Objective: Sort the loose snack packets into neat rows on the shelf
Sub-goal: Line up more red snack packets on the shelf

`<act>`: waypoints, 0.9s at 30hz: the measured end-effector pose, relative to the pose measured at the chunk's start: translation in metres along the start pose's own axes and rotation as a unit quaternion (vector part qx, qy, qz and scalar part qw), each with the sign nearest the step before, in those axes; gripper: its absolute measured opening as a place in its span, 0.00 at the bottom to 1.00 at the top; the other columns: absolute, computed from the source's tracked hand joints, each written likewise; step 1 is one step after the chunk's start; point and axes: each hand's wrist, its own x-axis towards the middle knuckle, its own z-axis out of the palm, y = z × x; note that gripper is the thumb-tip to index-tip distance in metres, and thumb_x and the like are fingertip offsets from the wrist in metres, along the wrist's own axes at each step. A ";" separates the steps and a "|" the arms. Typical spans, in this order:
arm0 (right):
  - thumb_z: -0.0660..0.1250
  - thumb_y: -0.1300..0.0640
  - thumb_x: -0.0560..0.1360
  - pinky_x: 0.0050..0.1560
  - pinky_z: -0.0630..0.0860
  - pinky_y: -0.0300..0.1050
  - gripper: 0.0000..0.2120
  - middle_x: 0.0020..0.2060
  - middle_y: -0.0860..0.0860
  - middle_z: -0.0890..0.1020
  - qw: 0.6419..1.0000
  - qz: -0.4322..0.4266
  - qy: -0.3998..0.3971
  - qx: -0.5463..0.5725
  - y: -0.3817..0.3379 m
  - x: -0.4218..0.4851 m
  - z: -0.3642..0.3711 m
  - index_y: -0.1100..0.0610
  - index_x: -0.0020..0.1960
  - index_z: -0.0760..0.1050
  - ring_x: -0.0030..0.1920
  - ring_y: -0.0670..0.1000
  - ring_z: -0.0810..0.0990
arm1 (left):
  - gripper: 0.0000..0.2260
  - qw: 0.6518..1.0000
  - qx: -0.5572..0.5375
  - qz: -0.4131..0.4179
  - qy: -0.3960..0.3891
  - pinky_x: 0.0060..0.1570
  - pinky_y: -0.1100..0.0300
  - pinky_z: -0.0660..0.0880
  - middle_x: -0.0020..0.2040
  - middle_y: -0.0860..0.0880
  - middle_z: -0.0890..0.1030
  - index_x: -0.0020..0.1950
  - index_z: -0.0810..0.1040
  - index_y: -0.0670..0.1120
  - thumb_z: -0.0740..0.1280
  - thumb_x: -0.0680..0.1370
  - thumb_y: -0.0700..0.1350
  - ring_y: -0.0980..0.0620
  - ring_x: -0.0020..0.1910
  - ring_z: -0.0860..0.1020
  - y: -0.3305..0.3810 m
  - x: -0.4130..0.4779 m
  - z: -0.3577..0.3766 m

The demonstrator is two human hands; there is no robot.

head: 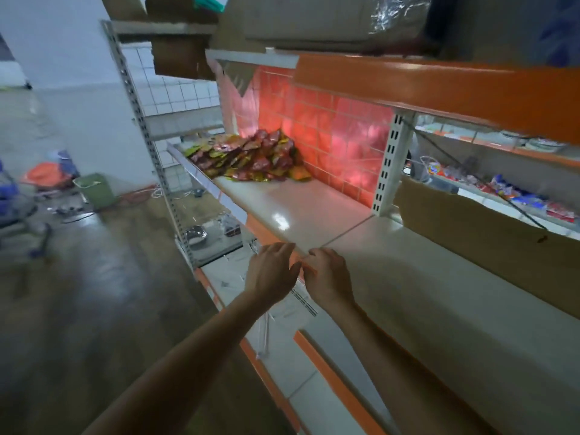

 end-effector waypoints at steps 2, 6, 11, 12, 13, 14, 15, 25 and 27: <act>0.65 0.55 0.76 0.61 0.70 0.47 0.18 0.62 0.54 0.76 1.000 0.001 -0.007 0.003 -0.007 0.034 0.014 0.58 0.64 0.74 0.62 0.55 0.72 | 0.21 1.000 -0.002 -0.016 -0.006 0.63 0.48 0.70 0.67 0.46 0.74 0.71 0.69 0.47 0.63 0.79 0.52 0.44 0.65 0.72 -0.021 0.029 -0.002; 0.65 0.56 0.75 0.64 0.68 0.47 0.19 0.63 0.53 0.75 1.000 -0.004 -0.019 0.002 -0.019 0.095 0.041 0.57 0.65 0.73 0.64 0.54 0.71 | 0.22 0.999 -0.002 -0.038 0.001 0.61 0.49 0.71 0.67 0.45 0.74 0.71 0.68 0.47 0.63 0.79 0.52 0.43 0.65 0.72 -0.059 0.082 -0.003; 0.63 0.57 0.76 0.66 0.64 0.44 0.19 0.65 0.53 0.74 0.999 -0.003 -0.046 0.000 -0.027 0.155 0.074 0.56 0.66 0.72 0.64 0.54 0.70 | 0.23 0.998 -0.005 -0.064 0.006 0.61 0.49 0.71 0.68 0.44 0.73 0.72 0.67 0.47 0.63 0.79 0.53 0.43 0.65 0.71 -0.102 0.136 0.000; 0.63 0.57 0.76 0.66 0.63 0.43 0.19 0.65 0.53 0.73 0.999 0.006 -0.050 0.006 -0.028 0.168 0.081 0.56 0.67 0.71 0.65 0.53 0.70 | 0.24 0.998 -0.006 -0.067 0.007 0.61 0.49 0.71 0.68 0.44 0.72 0.72 0.66 0.47 0.63 0.79 0.53 0.43 0.65 0.71 -0.111 0.149 0.000; 0.63 0.57 0.77 0.66 0.62 0.42 0.19 0.66 0.52 0.73 0.998 0.014 -0.052 0.013 -0.030 0.182 0.088 0.56 0.67 0.70 0.66 0.53 0.69 | 0.24 0.998 -0.008 -0.068 0.008 0.62 0.49 0.70 0.69 0.44 0.71 0.72 0.66 0.46 0.63 0.79 0.53 0.43 0.66 0.70 -0.120 0.162 0.001; 0.62 0.57 0.77 0.66 0.62 0.41 0.19 0.66 0.52 0.73 0.998 0.016 -0.052 0.015 -0.032 0.196 0.095 0.55 0.68 0.70 0.66 0.53 0.69 | 0.24 0.998 -0.008 -0.067 0.010 0.63 0.49 0.70 0.69 0.44 0.71 0.73 0.66 0.46 0.63 0.79 0.53 0.43 0.67 0.69 -0.129 0.177 0.000; 0.62 0.57 0.77 0.66 0.62 0.41 0.19 0.66 0.52 0.73 0.998 0.015 -0.054 0.017 -0.036 0.210 0.100 0.56 0.68 0.70 0.67 0.53 0.69 | 0.24 0.998 -0.010 -0.064 0.012 0.63 0.49 0.70 0.70 0.44 0.70 0.73 0.65 0.46 0.63 0.79 0.53 0.43 0.67 0.69 -0.137 0.192 -0.001; 0.66 0.59 0.74 0.53 0.74 0.50 0.14 0.53 0.56 0.80 0.977 0.134 0.087 0.145 -0.074 0.361 0.151 0.60 0.59 0.74 0.55 0.58 0.78 | 0.17 0.998 -0.025 0.026 0.046 0.53 0.53 0.74 0.60 0.45 0.76 0.64 0.71 0.46 0.64 0.78 0.51 0.44 0.58 0.74 -0.214 0.346 -0.007; 0.67 0.59 0.74 0.53 0.74 0.53 0.15 0.53 0.58 0.80 0.961 0.170 0.130 0.172 -0.077 0.386 0.155 0.62 0.59 0.73 0.54 0.60 0.79 | 0.18 0.998 -0.034 0.018 0.044 0.54 0.51 0.74 0.61 0.45 0.75 0.65 0.71 0.45 0.62 0.79 0.54 0.43 0.59 0.73 -0.224 0.376 -0.009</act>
